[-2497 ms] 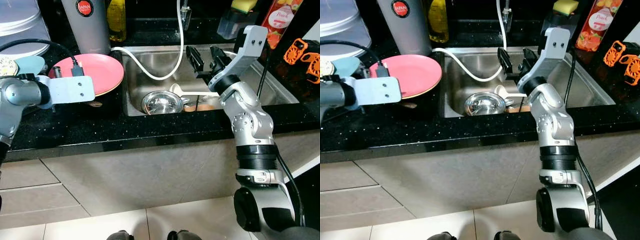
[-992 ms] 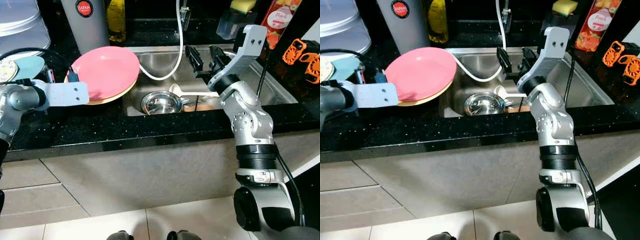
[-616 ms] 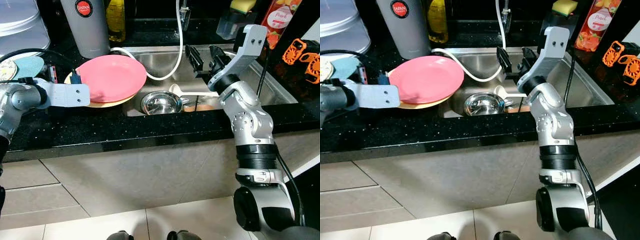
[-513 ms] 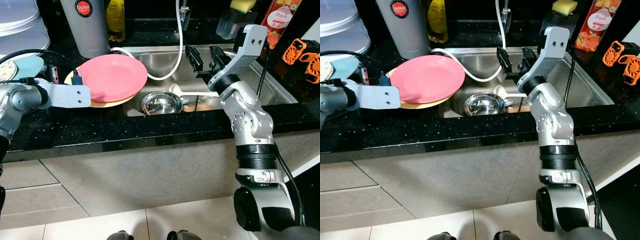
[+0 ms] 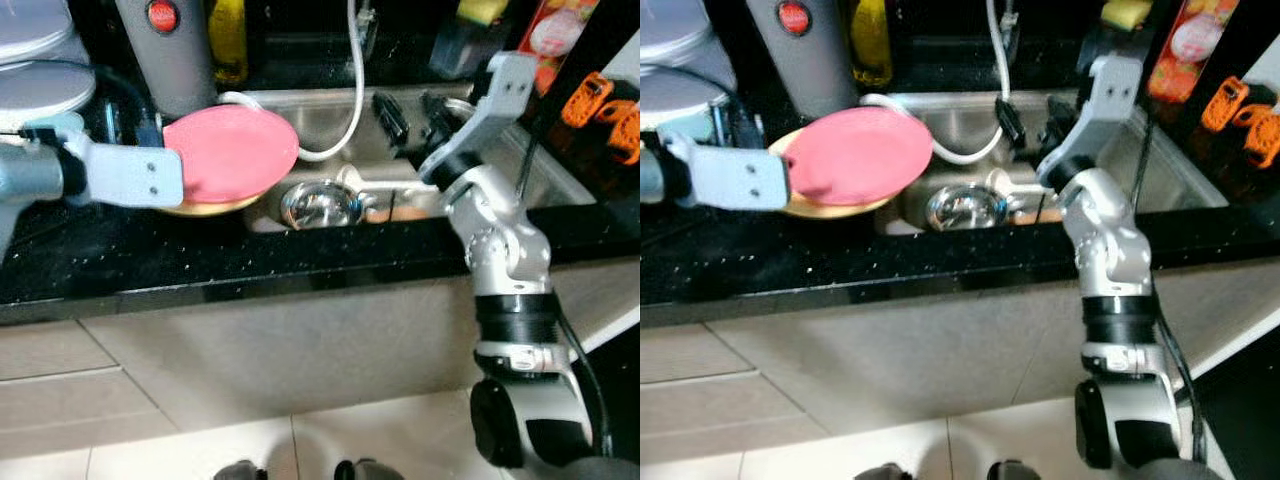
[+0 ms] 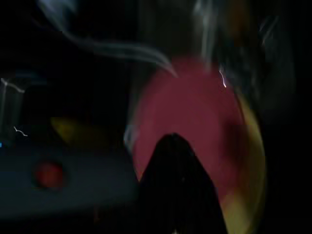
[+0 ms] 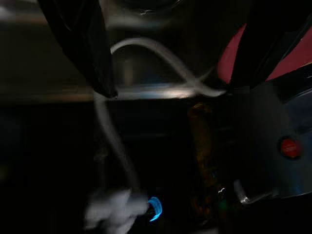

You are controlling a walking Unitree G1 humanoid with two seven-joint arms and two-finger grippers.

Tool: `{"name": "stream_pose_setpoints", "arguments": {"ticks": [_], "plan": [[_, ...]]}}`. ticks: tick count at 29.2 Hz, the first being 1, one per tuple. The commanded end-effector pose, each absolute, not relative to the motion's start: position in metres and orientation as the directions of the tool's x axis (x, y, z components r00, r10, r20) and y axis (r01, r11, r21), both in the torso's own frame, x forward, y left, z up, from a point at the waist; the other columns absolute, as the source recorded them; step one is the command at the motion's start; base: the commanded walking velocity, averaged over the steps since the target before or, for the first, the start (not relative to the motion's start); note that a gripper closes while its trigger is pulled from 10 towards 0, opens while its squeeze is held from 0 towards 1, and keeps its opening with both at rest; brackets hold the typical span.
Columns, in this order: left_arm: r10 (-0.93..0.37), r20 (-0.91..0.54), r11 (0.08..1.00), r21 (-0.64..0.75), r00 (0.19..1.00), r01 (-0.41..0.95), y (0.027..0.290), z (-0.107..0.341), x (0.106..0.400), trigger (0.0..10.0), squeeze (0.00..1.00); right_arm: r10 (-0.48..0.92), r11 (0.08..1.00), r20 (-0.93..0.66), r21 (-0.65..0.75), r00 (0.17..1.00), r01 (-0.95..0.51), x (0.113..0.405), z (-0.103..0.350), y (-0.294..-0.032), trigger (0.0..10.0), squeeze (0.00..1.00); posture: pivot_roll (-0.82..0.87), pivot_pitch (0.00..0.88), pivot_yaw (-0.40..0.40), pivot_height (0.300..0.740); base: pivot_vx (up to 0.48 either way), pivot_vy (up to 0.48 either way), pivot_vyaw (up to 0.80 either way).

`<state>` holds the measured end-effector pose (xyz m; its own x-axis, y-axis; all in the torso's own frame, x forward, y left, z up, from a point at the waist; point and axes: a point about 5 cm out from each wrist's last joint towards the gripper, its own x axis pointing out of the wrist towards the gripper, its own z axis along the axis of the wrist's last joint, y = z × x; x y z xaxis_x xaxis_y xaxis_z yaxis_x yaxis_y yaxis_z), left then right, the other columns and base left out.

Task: Kitchen organization

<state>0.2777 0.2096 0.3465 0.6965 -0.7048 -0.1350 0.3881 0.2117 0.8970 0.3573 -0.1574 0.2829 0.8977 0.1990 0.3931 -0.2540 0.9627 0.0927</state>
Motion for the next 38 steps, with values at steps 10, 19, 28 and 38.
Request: {"name": "stream_pose_setpoints", "arguments": {"ticks": [10,19,28,38], "plan": [[-0.83,0.182,0.507,0.638,0.527,0.579,0.174,0.348,0.261,10.0,0.0,-0.355,0.925,0.331,-0.008,0.874,0.379,0.352,0.26,-0.257,10.0,0.0,0.14,0.042,-0.036,0.74,0.0,0.0,0.0],[-0.858,0.036,0.471,0.451,0.512,0.758,0.147,0.288,0.271,10.0,0.0,-0.583,0.798,0.106,-0.113,0.806,0.592,0.339,0.19,-0.299,10.0,0.0,0.13,0.043,-0.04,0.74,0.0,0.0,0.0],[-0.9,-0.212,0.33,0.242,0.381,0.913,0.121,0.223,0.274,10.0,0.0,-0.666,0.723,-0.111,-0.337,0.737,0.603,0.312,0.106,-0.307,10.0,0.0,0.12,0.05,-0.038,0.74,0.0,0.0,0.0],[-0.886,-0.325,0.243,0.282,0.331,0.928,0.123,0.215,0.268,10.0,0.0,-0.721,0.624,0.086,-0.352,0.688,0.698,0.306,0.118,-0.315,10.0,0.0,0.12,0.046,-0.036,0.74,0.0,0.0,0.0]]}}
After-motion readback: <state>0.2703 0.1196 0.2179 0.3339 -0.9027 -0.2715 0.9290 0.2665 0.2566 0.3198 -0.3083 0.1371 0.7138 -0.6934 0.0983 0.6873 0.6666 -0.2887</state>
